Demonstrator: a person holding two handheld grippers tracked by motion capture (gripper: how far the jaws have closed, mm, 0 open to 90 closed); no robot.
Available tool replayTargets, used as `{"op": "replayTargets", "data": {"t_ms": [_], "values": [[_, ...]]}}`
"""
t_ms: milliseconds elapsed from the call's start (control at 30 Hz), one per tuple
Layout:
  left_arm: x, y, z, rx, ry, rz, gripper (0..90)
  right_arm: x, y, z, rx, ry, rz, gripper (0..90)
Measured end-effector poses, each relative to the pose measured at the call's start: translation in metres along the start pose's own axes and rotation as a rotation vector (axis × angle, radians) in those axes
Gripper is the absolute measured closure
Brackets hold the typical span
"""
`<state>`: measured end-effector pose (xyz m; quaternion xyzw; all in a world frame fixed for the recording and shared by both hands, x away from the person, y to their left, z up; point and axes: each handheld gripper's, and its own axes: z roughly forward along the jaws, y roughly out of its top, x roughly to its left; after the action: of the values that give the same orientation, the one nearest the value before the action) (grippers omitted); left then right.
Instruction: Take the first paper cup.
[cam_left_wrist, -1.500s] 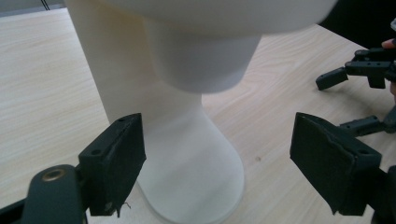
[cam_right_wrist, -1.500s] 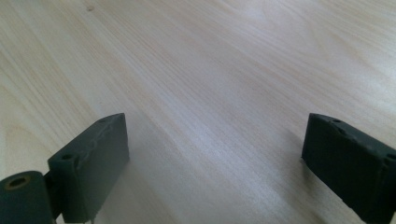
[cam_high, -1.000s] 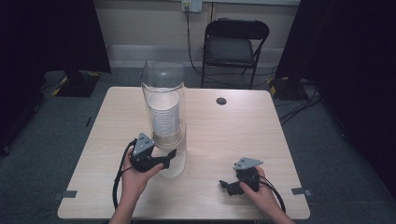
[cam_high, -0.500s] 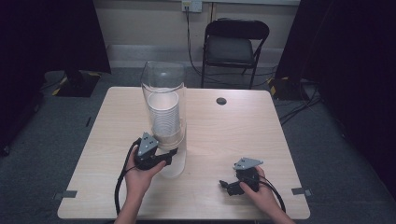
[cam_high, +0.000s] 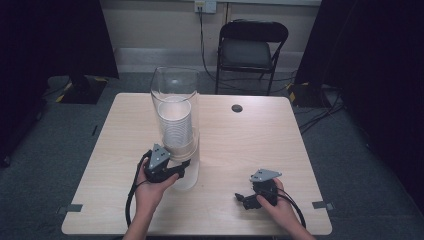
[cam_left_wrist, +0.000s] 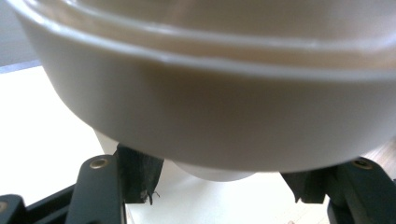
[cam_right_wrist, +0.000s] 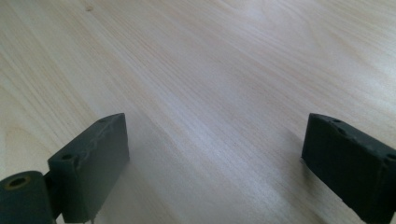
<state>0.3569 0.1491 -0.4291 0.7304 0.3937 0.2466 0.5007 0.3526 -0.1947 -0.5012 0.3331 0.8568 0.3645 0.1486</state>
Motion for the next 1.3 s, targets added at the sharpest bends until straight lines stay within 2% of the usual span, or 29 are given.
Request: {"op": "replayTargets", "data": {"t_ms": [100, 133, 167, 333, 367, 400, 433, 467, 500, 533, 600, 633, 700, 767, 833, 900, 967, 1000, 1033, 1100, 1300], "values": [[-0.001, -0.001, 0.000, -0.004, 0.008, 0.002, 37.2, 0.000, 0.000, 0.000, 0.000, -0.001, 0.001, 6.8], [0.000, -0.001, 0.000, 0.006, 0.009, 0.018, 37.2, 0.000, 0.000, 0.000, 0.000, -0.001, 0.001, 6.8], [0.000, 0.000, 0.000, 0.011, 0.003, 0.008, 37.3, 0.000, 0.000, 0.000, 0.001, -0.001, 0.004, 6.8], [-0.002, 0.000, -0.001, 0.026, 0.011, 0.015, 37.4, 0.000, 0.000, 0.000, 0.001, -0.001, 0.003, 6.8], [-0.003, -0.001, 0.000, 0.089, 0.016, -0.005, 37.6, 0.000, 0.000, 0.000, 0.001, -0.001, 0.003, 6.8], [-0.001, -0.013, 0.006, 0.179, 0.017, 0.002, 37.7, 0.000, 0.000, 0.000, -0.001, -0.001, -0.001, 6.8], [0.000, -0.029, 0.013, 0.385, 0.012, 0.022, 37.6, 0.000, 0.000, 0.000, -0.001, 0.001, -0.003, 6.8], [-0.004, -0.050, 0.017, 0.431, 0.019, 0.018, 37.5, 0.000, 0.000, 0.000, 0.001, 0.002, 0.001, 6.7], [-0.006, -0.064, 0.010, 0.282, -0.010, -0.077, 37.2, 0.000, 0.000, 0.000, 0.001, 0.002, 0.003, 6.8], [-0.006, -0.064, 0.010, 0.282, -0.010, -0.077, 37.1, 0.000, 0.000, 0.000, 0.001, 0.002, 0.003, 6.8], [-0.005, -0.055, 0.003, 0.222, -0.019, -0.064, 37.0, 0.001, 0.000, -0.001, 0.003, 0.001, 0.006, 6.7], [-0.004, -0.050, 0.000, 0.228, -0.023, -0.052, 36.9, 0.001, 0.000, 0.000, 0.003, 0.003, 0.006, 6.4], [-0.004, -0.050, -0.004, 0.254, -0.045, -0.040, 36.8, 0.000, 0.000, 0.000, 0.002, 0.004, 0.002, 6.0], [-0.004, -0.057, -0.006, 0.260, -0.063, -0.054, 36.7, 0.000, 0.000, 0.000, 0.004, 0.001, 0.002, 5.9], [-0.007, -0.065, -0.008, 0.269, -0.064, -0.020, 36.7, 0.000, 0.000, 0.000, 0.005, 0.001, 0.002, 5.9], [-0.010, -0.068, -0.009, 0.268, -0.068, -0.006, 36.6, 0.001, 0.000, 0.000, 0.004, -0.002, 0.004, 5.9], [-0.013, -0.068, -0.009, 0.260, -0.087, 0.034, 36.5, 0.001, 0.000, 0.000, 0.003, -0.004, 0.004, 5.9], [-0.013, -0.068, -0.009, 0.260, -0.087, 0.034, 36.5, 0.001, 0.000, 0.000, 0.003, -0.003, 0.005, 5.9], [-0.014, -0.067, -0.009, 0.259, -0.095, 0.055, 36.5, 0.001, 0.000, 0.000, 0.003, -0.003, 0.005, 5.9], [-0.020, -0.066, -0.007, 0.261, -0.125, 0.062, 36.4, 0.001, 0.000, 0.000, 0.004, -0.008, 0.008, 5.7], [-0.024, -0.067, -0.003, 0.254, -0.148, 0.089, 36.3, 0.001, 0.001, 0.000, 0.009, -0.004, 0.012, 5.6]]}}
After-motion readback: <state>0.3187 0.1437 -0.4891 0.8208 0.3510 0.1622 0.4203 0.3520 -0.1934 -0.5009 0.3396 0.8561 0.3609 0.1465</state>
